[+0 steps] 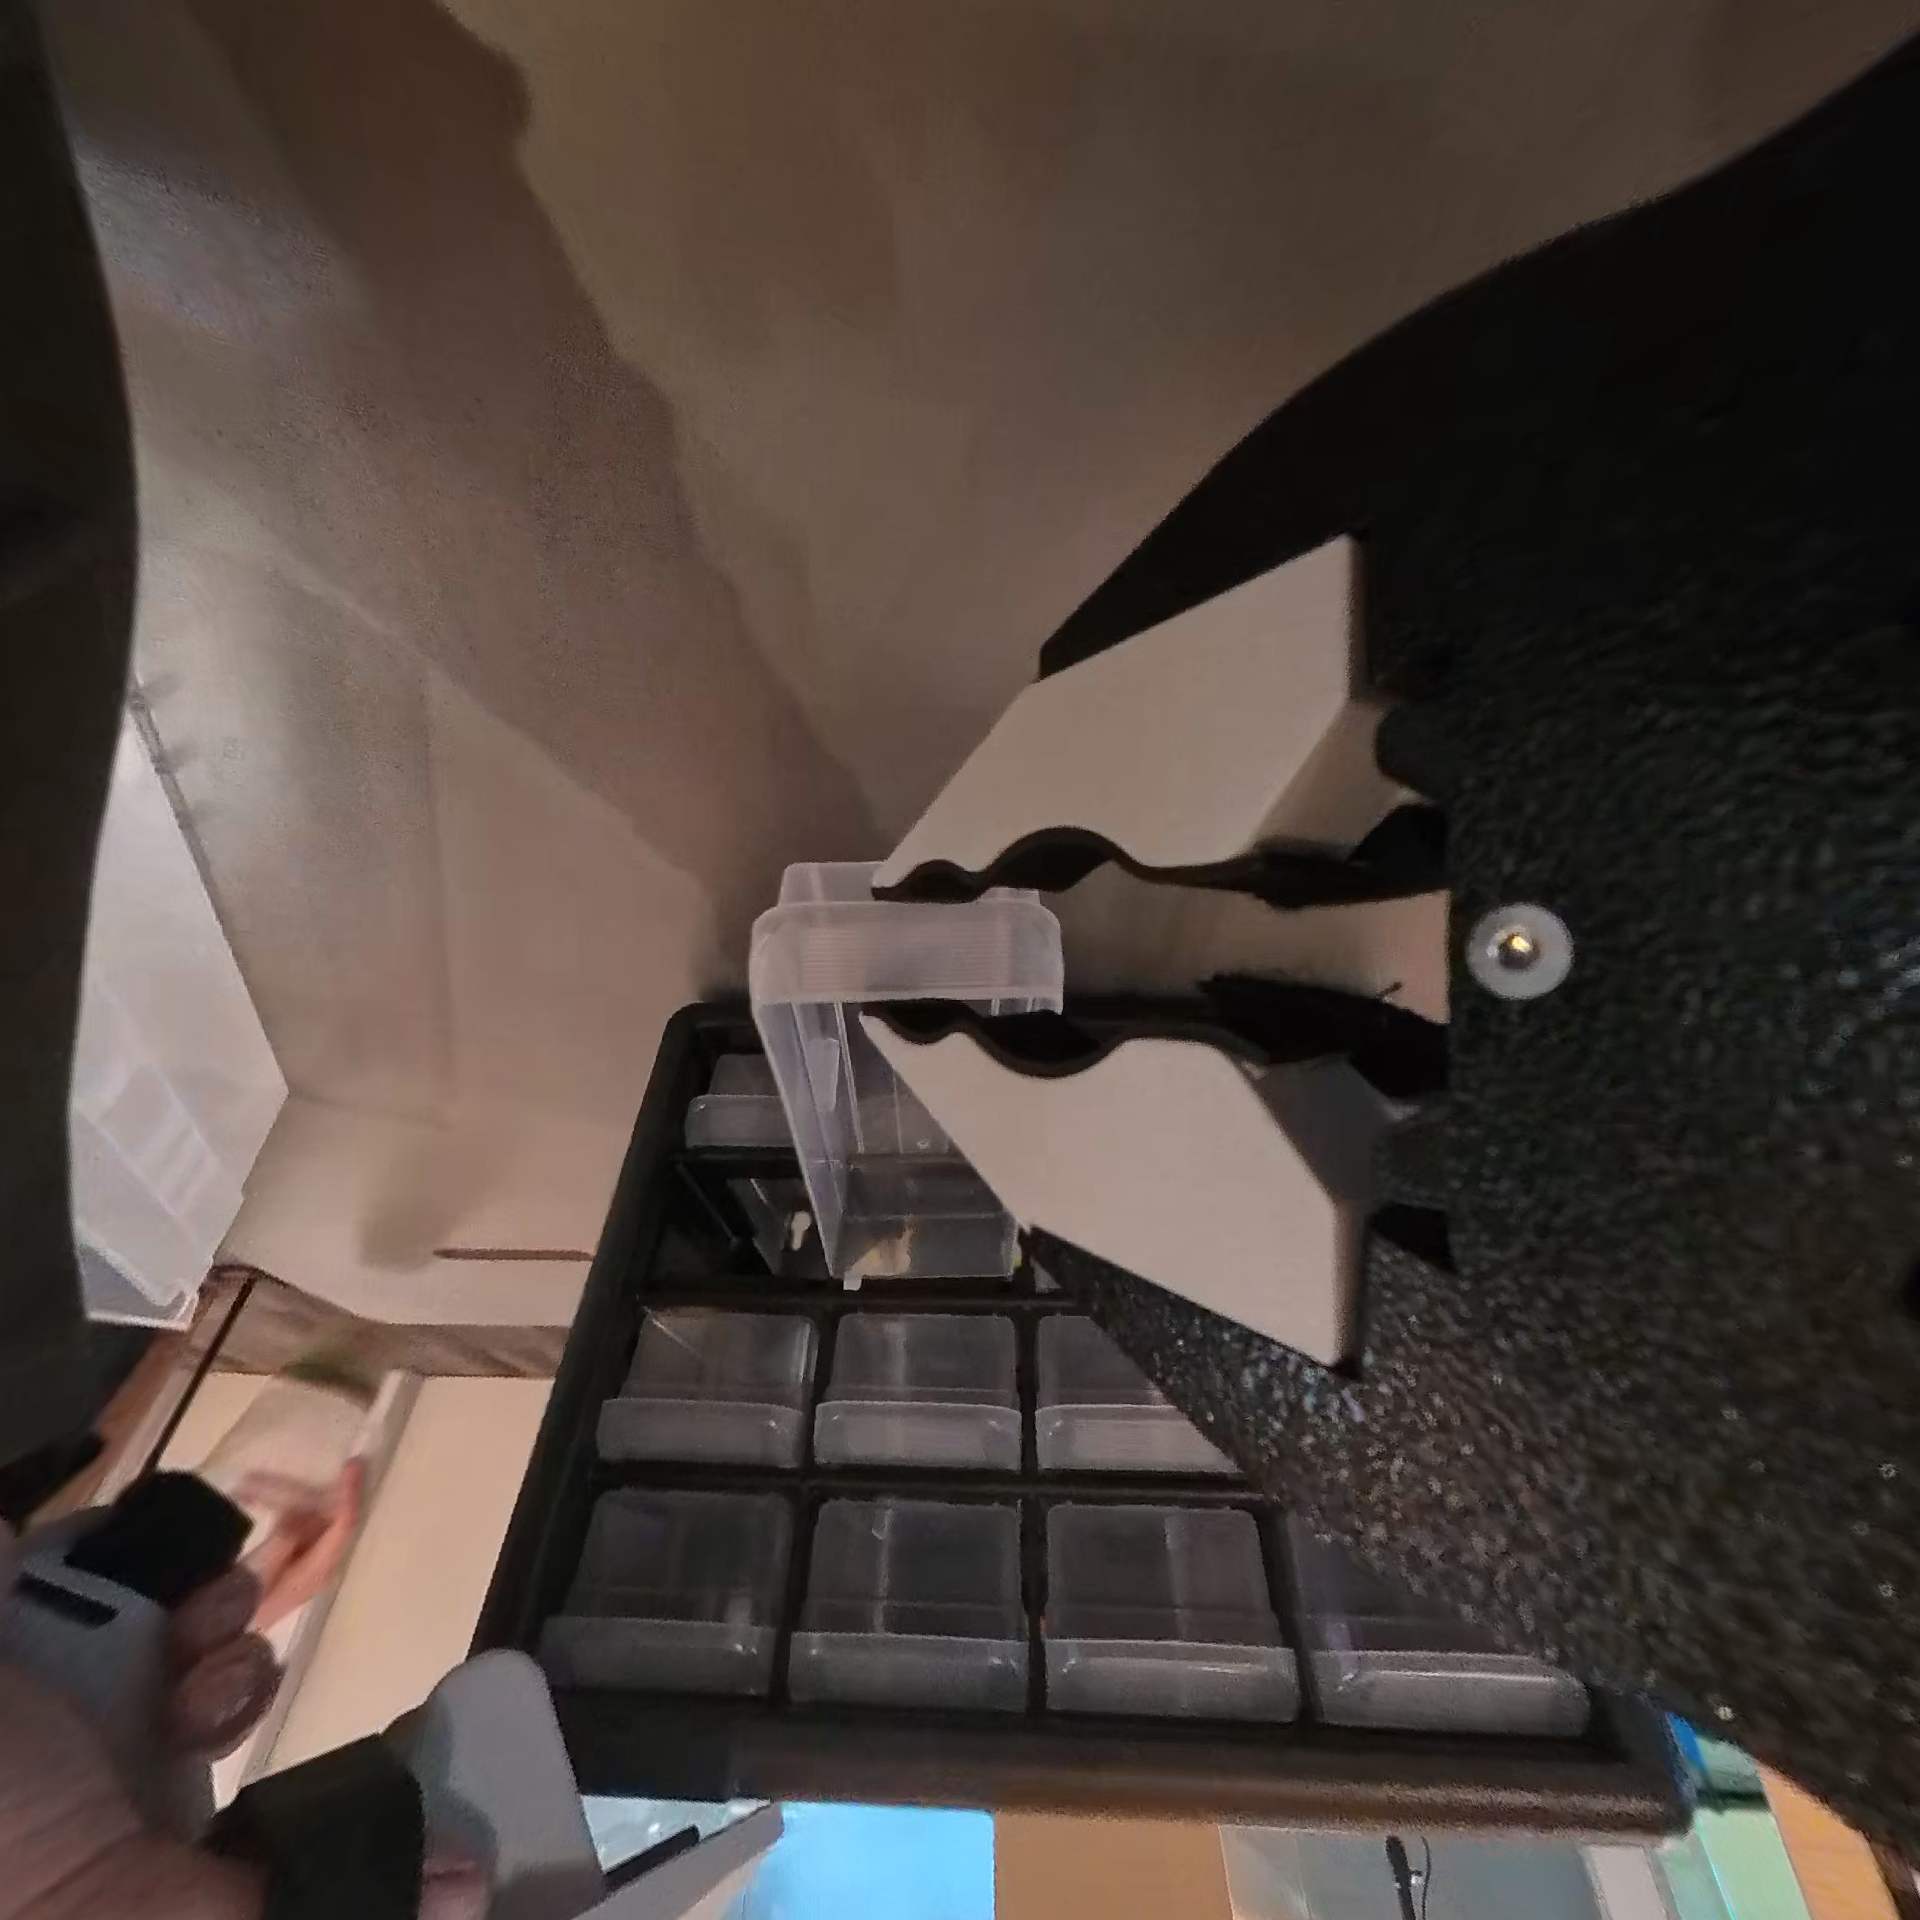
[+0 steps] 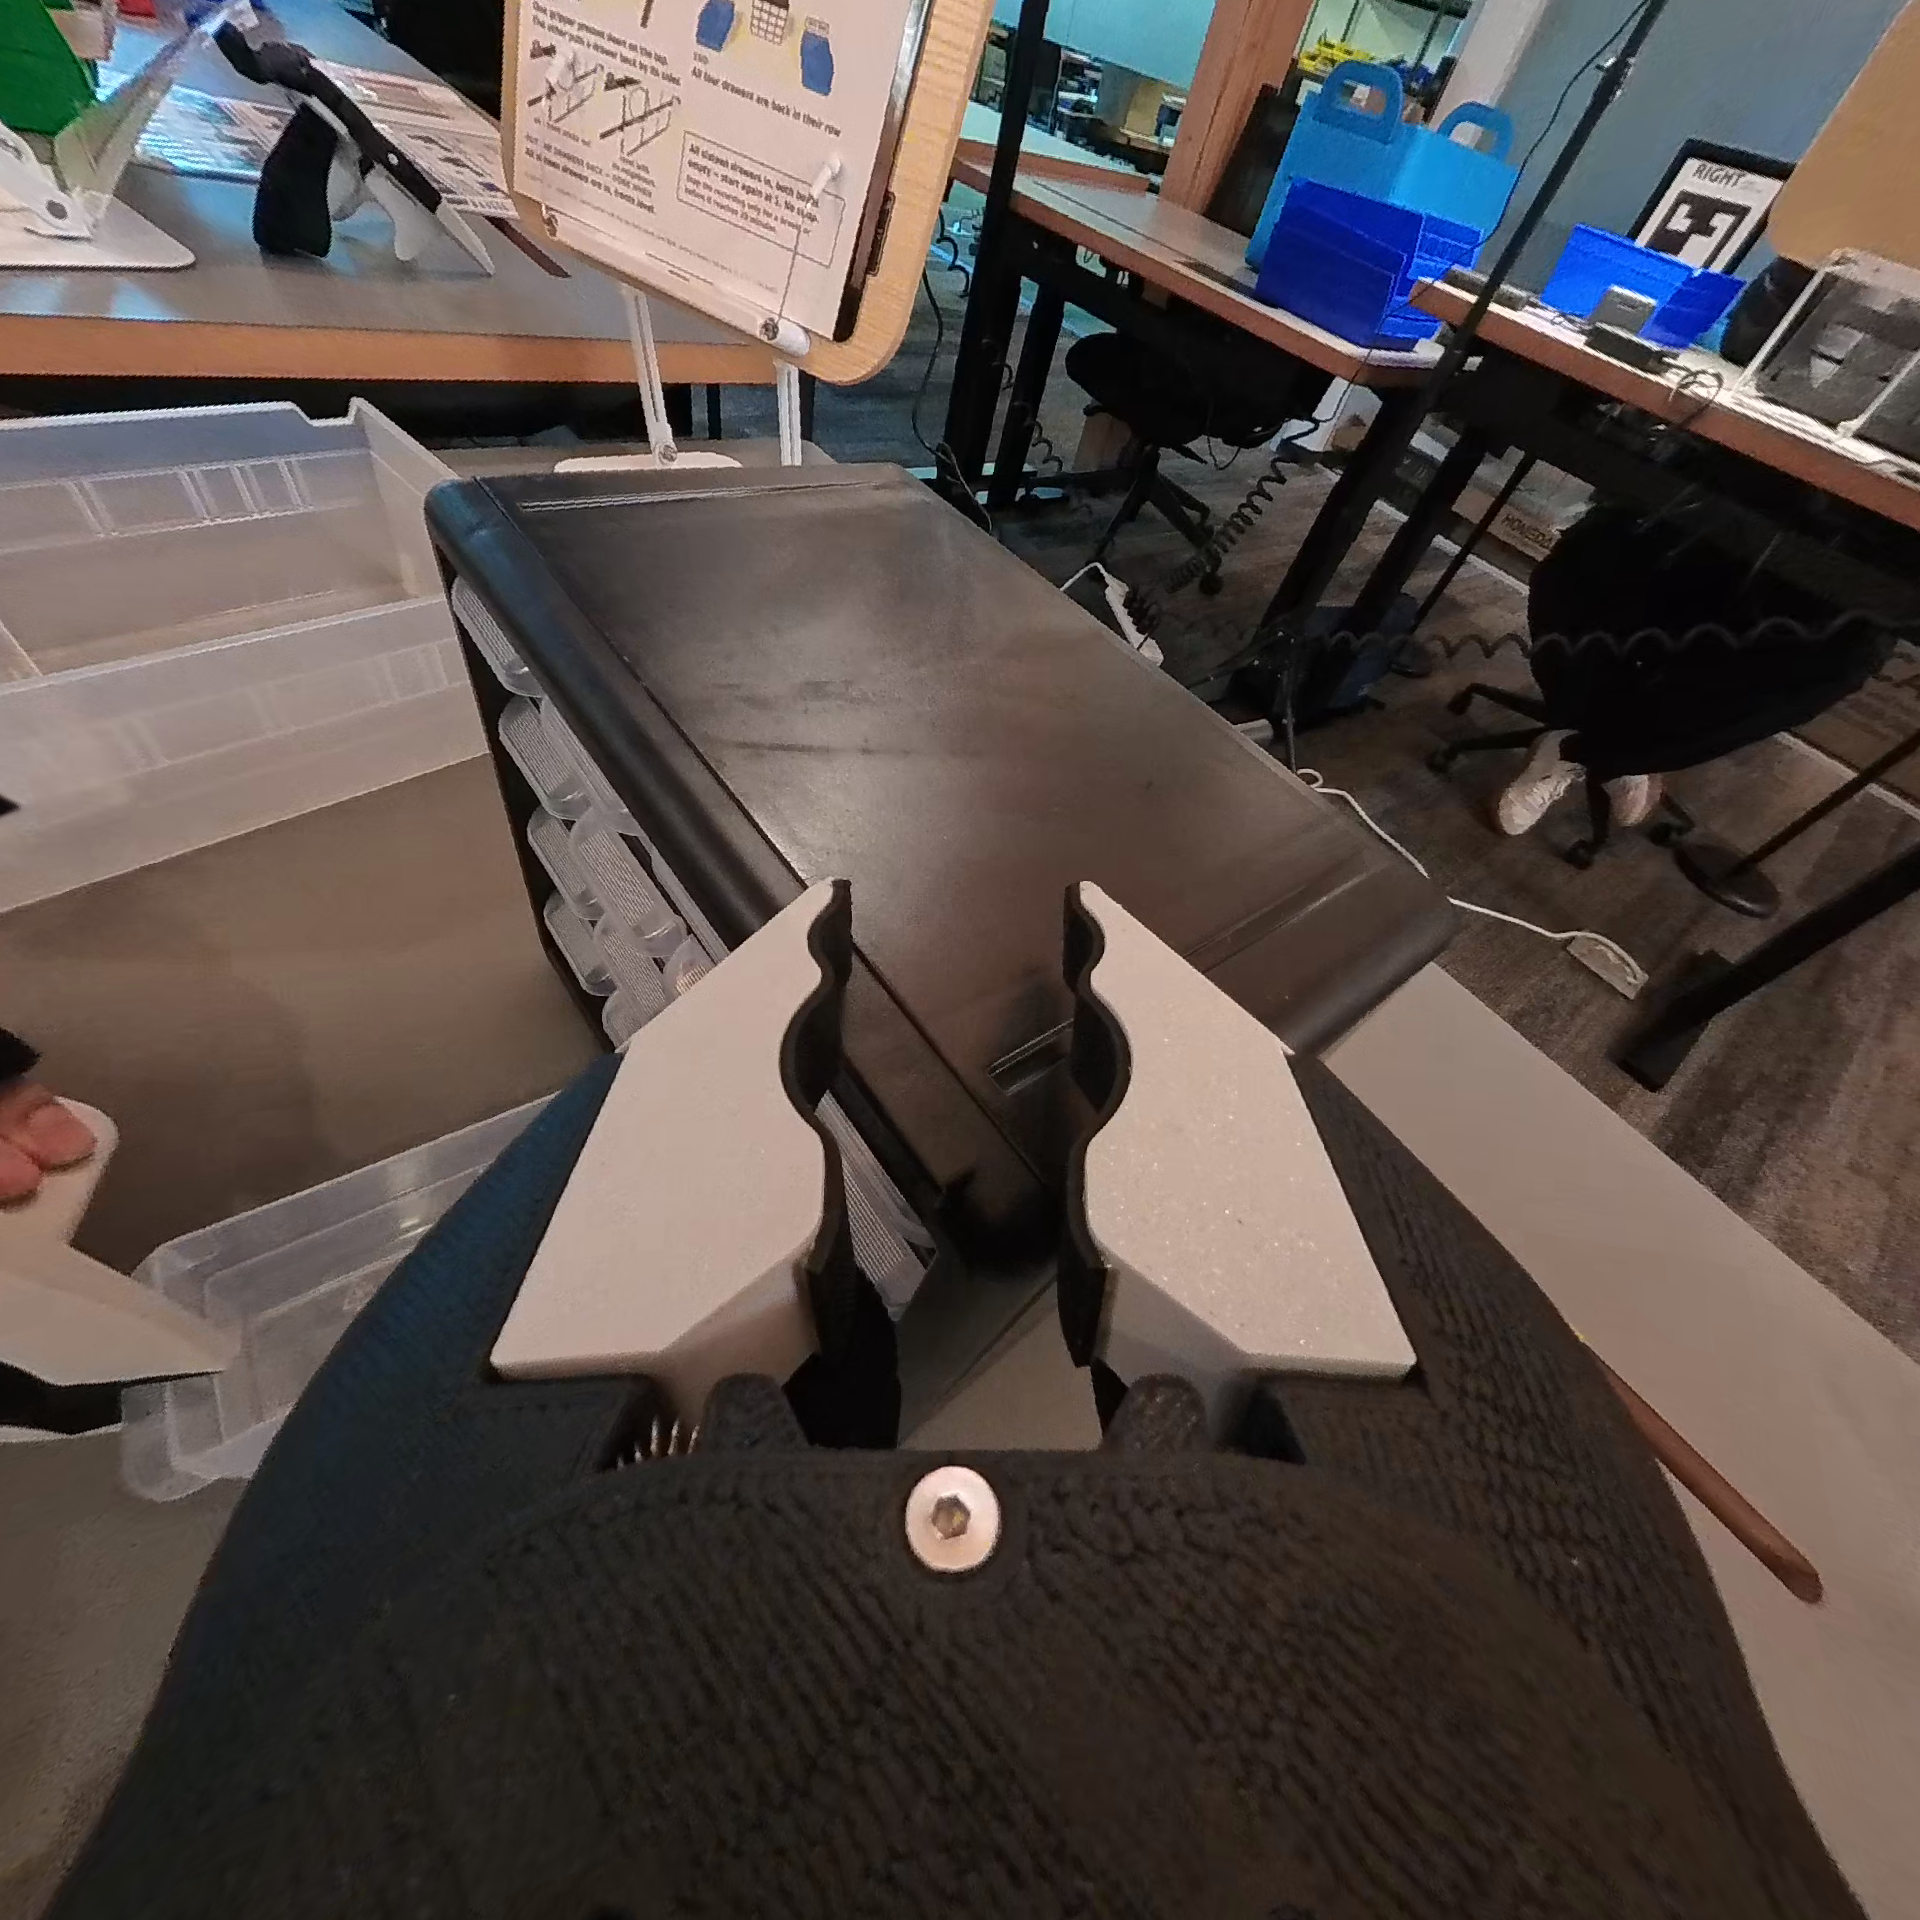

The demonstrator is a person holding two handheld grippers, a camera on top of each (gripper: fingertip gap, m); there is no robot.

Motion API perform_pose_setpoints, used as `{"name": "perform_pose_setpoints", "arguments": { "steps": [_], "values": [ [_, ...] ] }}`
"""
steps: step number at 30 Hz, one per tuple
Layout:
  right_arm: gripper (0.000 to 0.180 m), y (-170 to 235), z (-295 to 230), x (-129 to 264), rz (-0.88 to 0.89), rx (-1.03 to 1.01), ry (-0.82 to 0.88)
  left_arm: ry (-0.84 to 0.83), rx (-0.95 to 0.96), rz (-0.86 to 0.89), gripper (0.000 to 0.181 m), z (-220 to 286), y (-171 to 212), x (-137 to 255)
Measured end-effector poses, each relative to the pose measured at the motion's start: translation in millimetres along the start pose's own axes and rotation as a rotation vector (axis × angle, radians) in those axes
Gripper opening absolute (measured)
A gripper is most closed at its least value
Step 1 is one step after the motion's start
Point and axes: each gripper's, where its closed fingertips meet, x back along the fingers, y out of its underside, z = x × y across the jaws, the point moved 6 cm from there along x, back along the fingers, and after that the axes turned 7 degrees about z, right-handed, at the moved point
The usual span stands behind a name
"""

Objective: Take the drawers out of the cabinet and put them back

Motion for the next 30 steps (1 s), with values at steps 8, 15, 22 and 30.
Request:
{"name": "perform_pose_setpoints", "arguments": {
  "steps": [8,15,22,30],
  "values": [
    [0.04,0.0,0.3,-0.1,0.002,-0.002,0.002,0.031,0.039,-0.023,0.016,-10.1,-5.7,3.0],
    [0.04,0.0,0.3,-0.2,0.001,-0.002,0.004,0.018,0.038,-0.066,0.016,-17.2,-3.6,-2.4],
    [0.04,0.1,0.5,-0.2,0.002,-0.002,0.005,-0.012,0.018,-0.079,0.016,-26.4,5.8,-17.9],
    [0.041,0.4,1.0,-0.3,0.006,-0.005,0.003,-0.05,0.023,-0.094,0.016,-53.3,33.6,-46.8]
  ]
}}
